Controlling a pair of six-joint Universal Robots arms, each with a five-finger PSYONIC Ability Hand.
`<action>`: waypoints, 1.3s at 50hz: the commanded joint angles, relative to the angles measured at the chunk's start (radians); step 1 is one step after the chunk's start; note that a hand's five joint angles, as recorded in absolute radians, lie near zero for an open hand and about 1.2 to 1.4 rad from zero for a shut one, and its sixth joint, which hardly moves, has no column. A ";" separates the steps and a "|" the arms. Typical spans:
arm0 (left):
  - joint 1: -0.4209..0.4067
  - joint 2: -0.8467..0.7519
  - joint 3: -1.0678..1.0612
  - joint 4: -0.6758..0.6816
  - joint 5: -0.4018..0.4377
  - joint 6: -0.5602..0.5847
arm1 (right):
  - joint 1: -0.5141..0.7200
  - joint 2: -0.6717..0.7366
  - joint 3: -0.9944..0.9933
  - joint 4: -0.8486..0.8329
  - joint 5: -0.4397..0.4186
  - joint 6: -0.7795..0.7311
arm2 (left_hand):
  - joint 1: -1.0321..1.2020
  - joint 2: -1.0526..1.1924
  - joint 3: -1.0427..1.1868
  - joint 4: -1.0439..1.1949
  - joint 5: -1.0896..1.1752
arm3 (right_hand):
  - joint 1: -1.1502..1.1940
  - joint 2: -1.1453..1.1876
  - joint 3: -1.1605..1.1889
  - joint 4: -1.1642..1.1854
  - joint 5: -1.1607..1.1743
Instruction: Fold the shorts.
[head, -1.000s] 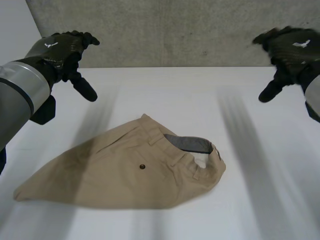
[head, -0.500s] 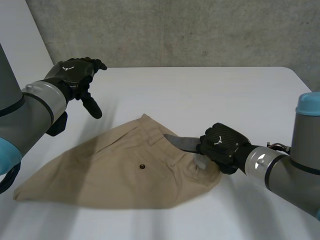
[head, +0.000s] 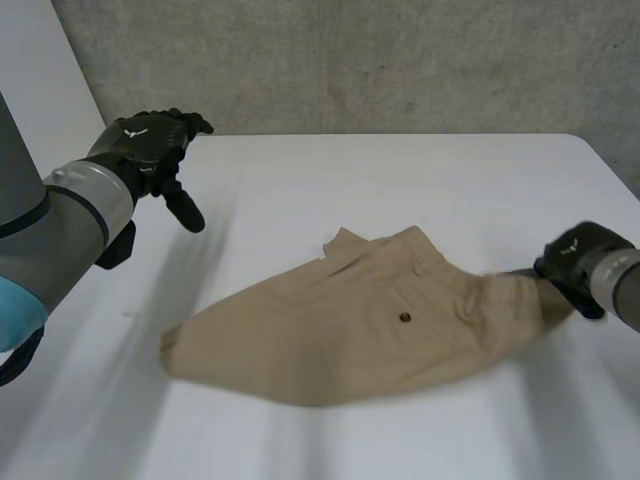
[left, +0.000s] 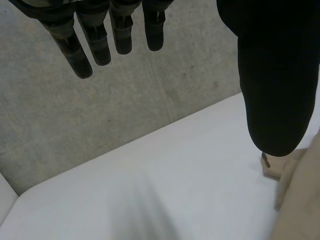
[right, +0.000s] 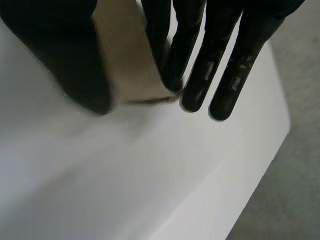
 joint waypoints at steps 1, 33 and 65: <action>-0.004 -0.011 -0.008 -0.001 -0.002 0.002 | -0.003 -0.022 -0.046 -0.056 -0.006 0.009 | -0.040 -0.030 -0.035 -0.030 -0.046 | -0.413 -0.550 -0.598 -0.607 -0.589; -0.112 0.023 -0.496 0.146 -0.071 -0.051 | 0.203 0.176 -0.342 -0.173 -0.382 0.504 | 0.060 0.069 0.065 0.070 0.054 | -0.433 -0.570 -0.619 -0.627 -0.610; -0.136 -0.198 -0.434 0.272 -0.147 -0.050 | 0.252 0.597 -0.586 -0.342 -0.310 0.287 | 0.790 0.800 0.795 0.801 0.785 | 0.561 0.424 0.376 0.367 0.385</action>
